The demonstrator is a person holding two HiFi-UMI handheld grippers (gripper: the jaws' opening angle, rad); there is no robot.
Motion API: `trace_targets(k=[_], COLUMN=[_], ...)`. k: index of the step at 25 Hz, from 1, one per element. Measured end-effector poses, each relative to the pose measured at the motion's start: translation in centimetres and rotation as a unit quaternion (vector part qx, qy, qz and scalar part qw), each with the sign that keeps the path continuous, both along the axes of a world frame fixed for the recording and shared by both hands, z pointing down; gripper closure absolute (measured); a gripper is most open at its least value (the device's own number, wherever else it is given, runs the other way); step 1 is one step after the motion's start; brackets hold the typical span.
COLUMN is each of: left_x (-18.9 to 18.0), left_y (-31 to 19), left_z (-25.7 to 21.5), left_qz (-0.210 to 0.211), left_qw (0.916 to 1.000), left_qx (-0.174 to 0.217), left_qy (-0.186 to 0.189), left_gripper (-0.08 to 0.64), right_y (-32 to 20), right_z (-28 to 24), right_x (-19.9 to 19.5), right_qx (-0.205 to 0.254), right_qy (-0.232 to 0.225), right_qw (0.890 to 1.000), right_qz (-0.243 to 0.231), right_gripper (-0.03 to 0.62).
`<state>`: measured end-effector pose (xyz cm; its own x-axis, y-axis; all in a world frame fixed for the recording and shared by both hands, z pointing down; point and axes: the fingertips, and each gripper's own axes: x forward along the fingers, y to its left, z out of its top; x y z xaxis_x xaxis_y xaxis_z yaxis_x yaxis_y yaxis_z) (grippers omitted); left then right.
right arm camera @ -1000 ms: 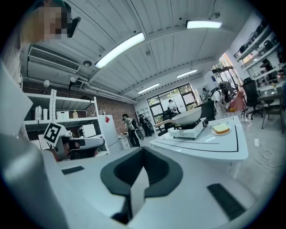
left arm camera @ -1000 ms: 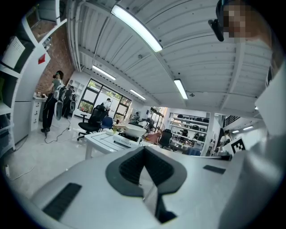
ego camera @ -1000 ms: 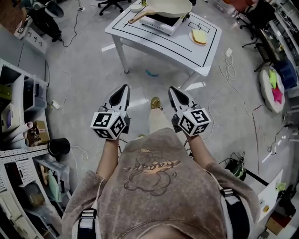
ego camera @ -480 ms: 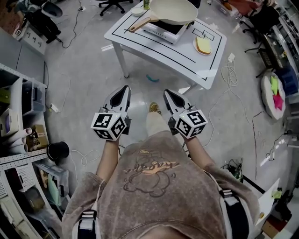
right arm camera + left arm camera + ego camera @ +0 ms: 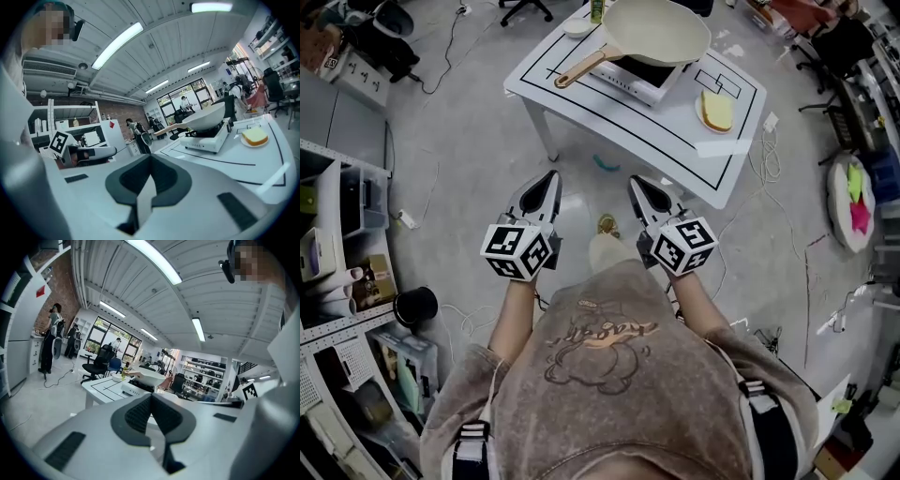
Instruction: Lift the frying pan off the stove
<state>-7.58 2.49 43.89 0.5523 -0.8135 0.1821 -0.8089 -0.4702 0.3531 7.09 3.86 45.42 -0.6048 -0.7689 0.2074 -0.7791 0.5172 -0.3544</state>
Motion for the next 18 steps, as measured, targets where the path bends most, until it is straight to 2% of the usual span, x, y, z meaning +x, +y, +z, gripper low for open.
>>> trace_targets(k=[9,18], left_x=[0.9,1.6], left_y=[-6.2,-11.7], left_z=[-1.9,-2.7], left_qz=[-0.019,-0.055], left_qw=[0.9997,0.9984], left_qx=[0.004,0.01], left_qy=[-0.011,-0.009], left_gripper=[0.555,0.556], right_y=[-7.1,-14.1], right_z=[-1.2,-1.8], right_x=[1.7,2.9], right_qx=[-0.003,-0.002], right_qy=[-0.033,-0.037], right_qw=[0.999,0.998], right_qz=[-0.016,-0.047], right_gripper=[0.598,0.598])
